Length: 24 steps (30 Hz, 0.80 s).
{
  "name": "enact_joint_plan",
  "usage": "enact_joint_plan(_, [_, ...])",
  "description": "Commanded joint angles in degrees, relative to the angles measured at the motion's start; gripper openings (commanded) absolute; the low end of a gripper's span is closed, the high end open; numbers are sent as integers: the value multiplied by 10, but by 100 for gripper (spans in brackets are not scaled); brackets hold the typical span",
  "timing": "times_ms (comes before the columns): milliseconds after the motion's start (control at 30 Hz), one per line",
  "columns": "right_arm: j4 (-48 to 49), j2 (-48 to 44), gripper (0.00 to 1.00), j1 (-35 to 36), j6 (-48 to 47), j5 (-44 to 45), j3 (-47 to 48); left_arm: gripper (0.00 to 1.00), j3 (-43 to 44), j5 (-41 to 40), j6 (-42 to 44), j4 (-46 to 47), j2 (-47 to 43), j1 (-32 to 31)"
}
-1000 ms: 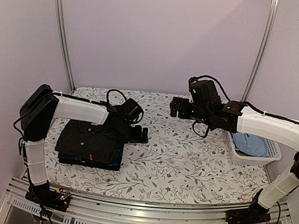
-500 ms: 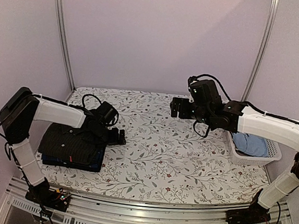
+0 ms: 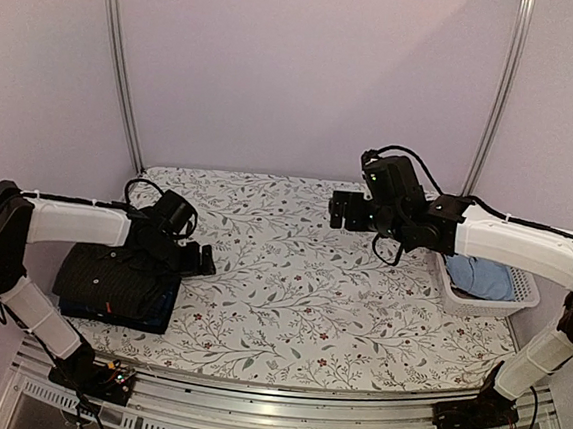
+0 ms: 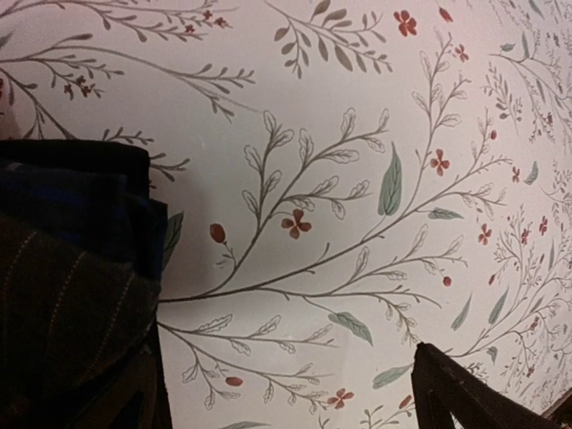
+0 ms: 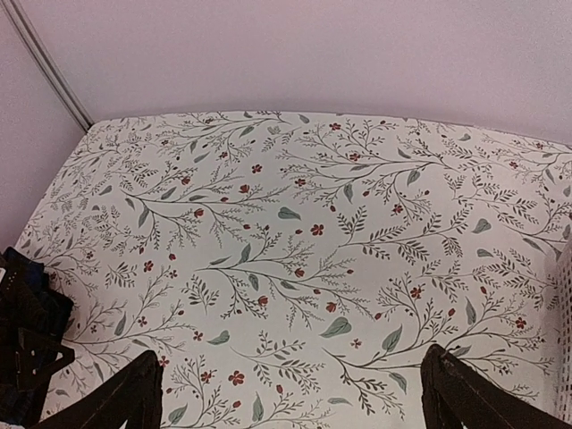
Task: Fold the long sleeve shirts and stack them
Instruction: Move the square-folded shirt to the corner of the board.
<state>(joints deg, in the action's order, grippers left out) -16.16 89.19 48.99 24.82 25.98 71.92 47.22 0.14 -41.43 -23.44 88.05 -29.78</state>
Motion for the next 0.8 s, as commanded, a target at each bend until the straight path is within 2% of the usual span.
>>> enact_joint_plan(0, [-11,-16,99,-4,5,5,-4,100,24,18,18,-15,-20,4])
enact_joint_plan(433, [-11,-22,99,-4,13,7,-3,100,137,30,79,-4,-47,-29])
enact_joint_plan(767, [-13,-64,99,-4,39,8,-7,100,243,32,121,48,-9,-74])
